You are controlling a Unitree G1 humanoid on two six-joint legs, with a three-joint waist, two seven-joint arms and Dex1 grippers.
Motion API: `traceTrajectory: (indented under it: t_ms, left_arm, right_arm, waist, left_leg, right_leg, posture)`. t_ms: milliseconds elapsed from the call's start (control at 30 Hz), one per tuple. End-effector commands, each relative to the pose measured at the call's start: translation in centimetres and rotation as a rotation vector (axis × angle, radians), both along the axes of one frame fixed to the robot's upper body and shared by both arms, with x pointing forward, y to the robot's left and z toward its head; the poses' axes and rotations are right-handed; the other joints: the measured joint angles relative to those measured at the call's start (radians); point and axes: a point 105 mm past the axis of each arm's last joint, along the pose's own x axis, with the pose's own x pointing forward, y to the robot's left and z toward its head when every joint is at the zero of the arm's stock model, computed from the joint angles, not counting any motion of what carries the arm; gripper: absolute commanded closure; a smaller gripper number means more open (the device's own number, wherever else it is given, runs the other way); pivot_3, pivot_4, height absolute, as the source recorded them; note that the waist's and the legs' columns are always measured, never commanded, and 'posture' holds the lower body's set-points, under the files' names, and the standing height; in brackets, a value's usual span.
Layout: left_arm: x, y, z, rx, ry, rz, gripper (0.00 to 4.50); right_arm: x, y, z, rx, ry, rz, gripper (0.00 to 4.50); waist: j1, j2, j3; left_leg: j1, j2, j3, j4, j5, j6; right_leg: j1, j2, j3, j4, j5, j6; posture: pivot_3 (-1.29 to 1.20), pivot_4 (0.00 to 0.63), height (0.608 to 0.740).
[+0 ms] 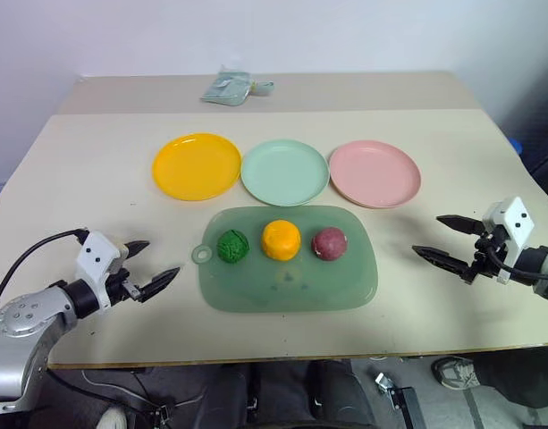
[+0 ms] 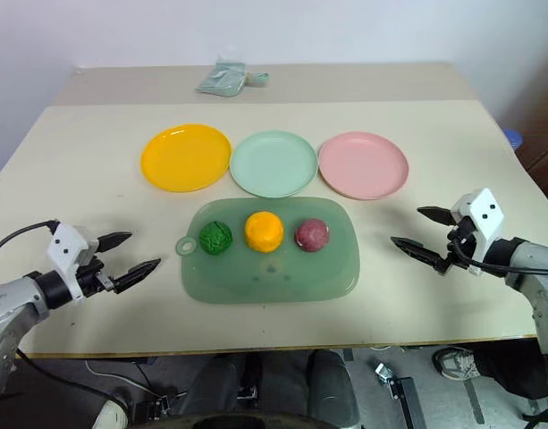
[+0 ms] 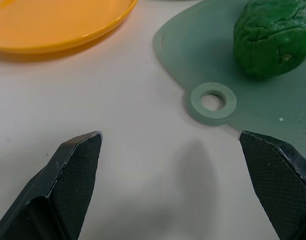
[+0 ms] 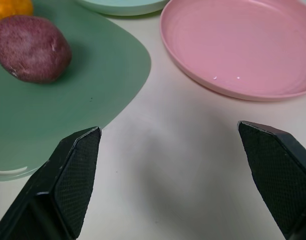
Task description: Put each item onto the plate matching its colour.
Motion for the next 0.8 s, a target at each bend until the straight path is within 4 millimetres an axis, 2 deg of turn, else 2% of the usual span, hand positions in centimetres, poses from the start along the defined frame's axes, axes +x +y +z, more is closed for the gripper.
traceTrajectory:
  t_ms: [33,233,400,500,600,733,800]
  left_arm:
    - [-0.1,-0.1,1.1,-0.004,-0.043,0.002,0.0]
    - [-0.3,-0.9,2.0,-0.031,-0.059,-0.018,0.0]
    - [0.4,-4.4,3.8,-0.154,-0.068,-0.148,0.0]
    - [1.4,-6.8,4.4,-0.147,-0.08,-0.244,0.0]
    - [2.1,-9.3,4.2,-0.126,-0.069,-0.355,0.0]
    - [3.3,-10.9,2.9,-0.05,-0.033,-0.422,0.0]
    - [4.3,-11.1,2.0,-0.008,-0.021,-0.415,0.0]
  right_arm:
    - [0.5,0.1,0.7,-0.002,-0.045,0.012,0.04]
    - [1.2,0.2,0.3,0.002,-0.066,0.013,0.04]
    - [1.0,0.5,-0.2,0.011,-0.079,0.016,0.04]
    - [0.4,0.9,0.0,0.022,-0.089,0.022,0.04]
    - [-0.3,1.7,0.0,0.035,-0.096,0.029,0.04]
    - [-1.4,3.1,0.6,0.057,-0.117,0.041,0.04]
    - [-2.1,3.8,0.8,0.069,-0.124,0.037,0.04]
  waist:
    - [0.001,0.0,0.0]
    - [0.0,0.0,0.0]
    - [0.005,0.0,0.0]
    - [0.011,0.001,0.0]
    - [0.019,0.001,-0.001]
    - [0.023,0.001,-0.001]
    - [0.025,0.001,-0.001]
  left_leg:
    - [0.0,0.0,0.0,0.0,0.0,0.0]
    - [0.0,0.0,0.0,0.0,0.0,0.0]
    - [0.0,-0.001,0.0,0.0,0.0,0.0]
    - [0.0,-0.001,0.0,0.0,0.0,0.0]
    - [0.0,-0.002,0.0,0.001,0.0,0.0]
    - [0.0,-0.001,0.001,0.001,0.001,0.0]
    - [0.0,-0.001,0.001,0.002,0.001,0.0]
  right_leg:
    - [0.0,0.0,0.0,0.0,0.0,0.0]
    - [0.0,0.0,0.0,0.0,0.0,0.0]
    - [0.0,0.0,0.0,0.0,0.001,0.001]
    - [0.001,0.0,-0.001,0.0,0.001,0.001]
    - [0.001,0.001,-0.001,0.001,0.001,0.002]
    - [0.001,0.005,-0.001,0.002,0.001,0.002]
    - [0.001,0.005,-0.001,0.002,0.001,0.002]
  posture:
    - [0.0,0.15,0.74]
    - [0.0,0.15,0.74]
    - [0.0,0.15,0.74]
    - [0.0,0.15,0.74]
    - [0.0,0.15,0.74]
    - [0.0,0.15,0.74]
    - [0.0,0.15,0.74]
